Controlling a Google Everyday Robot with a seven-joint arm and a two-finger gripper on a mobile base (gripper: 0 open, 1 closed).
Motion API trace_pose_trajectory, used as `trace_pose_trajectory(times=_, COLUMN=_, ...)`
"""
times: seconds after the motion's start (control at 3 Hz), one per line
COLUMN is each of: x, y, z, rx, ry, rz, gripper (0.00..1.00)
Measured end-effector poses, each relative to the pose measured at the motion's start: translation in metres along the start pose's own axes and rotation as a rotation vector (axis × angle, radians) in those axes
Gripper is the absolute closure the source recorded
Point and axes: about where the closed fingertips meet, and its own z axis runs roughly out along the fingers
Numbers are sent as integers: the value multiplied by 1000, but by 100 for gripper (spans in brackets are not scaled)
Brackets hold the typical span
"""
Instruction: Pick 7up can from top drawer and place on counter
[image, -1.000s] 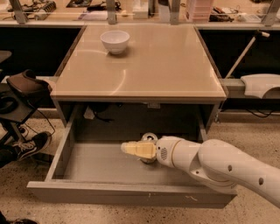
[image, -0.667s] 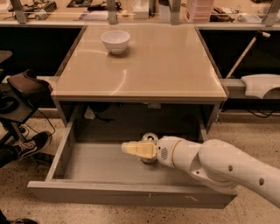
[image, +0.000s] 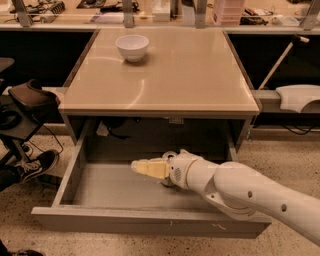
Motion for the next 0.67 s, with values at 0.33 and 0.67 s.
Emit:
trace_pose_trajectory(times=0.33, x=14, y=-3, z=11, rx=21, ry=12, rz=-62, gripper=0)
trace_pose_trajectory(times=0.67, x=14, y=-3, z=11, rx=21, ry=12, rz=-62, gripper=0)
